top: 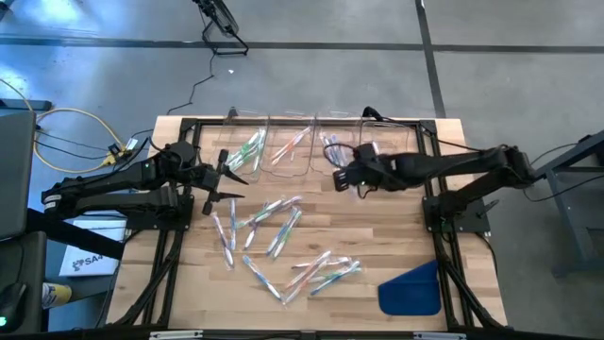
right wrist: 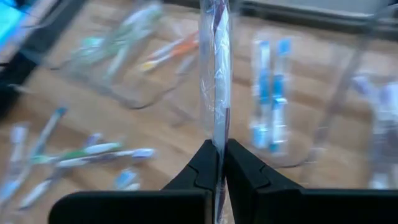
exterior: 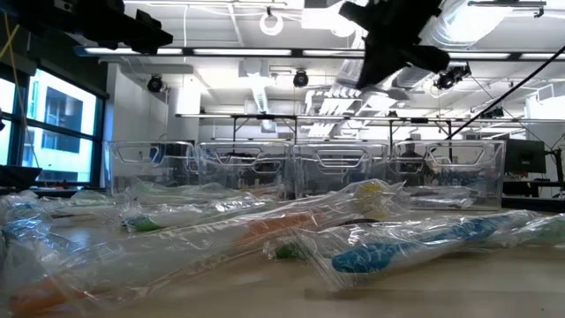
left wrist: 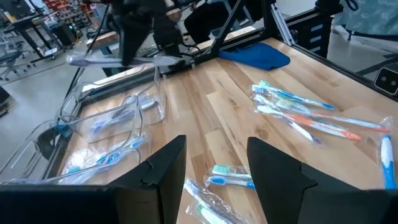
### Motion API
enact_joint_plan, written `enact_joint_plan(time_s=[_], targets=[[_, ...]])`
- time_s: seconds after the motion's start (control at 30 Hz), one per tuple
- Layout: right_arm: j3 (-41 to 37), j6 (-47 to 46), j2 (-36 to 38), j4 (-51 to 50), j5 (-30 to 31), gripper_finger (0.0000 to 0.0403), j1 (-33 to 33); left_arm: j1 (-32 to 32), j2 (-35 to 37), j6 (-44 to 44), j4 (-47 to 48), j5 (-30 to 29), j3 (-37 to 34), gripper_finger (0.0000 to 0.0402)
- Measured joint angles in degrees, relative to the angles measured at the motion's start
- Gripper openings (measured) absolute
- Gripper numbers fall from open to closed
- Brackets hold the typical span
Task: Pick & Place Toothbrushes
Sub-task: Put the violet toothbrush into the right transparent bin
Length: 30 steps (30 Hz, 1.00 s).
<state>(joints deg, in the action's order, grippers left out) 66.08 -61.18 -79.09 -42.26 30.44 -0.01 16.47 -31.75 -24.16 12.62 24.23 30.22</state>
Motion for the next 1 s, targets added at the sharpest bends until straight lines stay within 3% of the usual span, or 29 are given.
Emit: enact_joint_plan(time_s=[0.37, 0.63, 1.0], targets=[[0.00, 6.49, 5.16, -13.85, -1.38, 0.0009, -10.31, 0.01, 0.00, 0.00, -0.07, -1.25, 0.00, 0.0166], [0.00, 15.80, 4.96, -13.58, -6.34, 0.0009, -19.18, 0.02, 0.00, 0.03, -0.07, -9.41, 0.00, 0.0166], [-3.90, 24.27, 4.77, -8.55, -12.27, 0.0009, -28.99, 0.01, -0.02, 0.26, -0.09, -9.93, 0.00, 0.0166]])
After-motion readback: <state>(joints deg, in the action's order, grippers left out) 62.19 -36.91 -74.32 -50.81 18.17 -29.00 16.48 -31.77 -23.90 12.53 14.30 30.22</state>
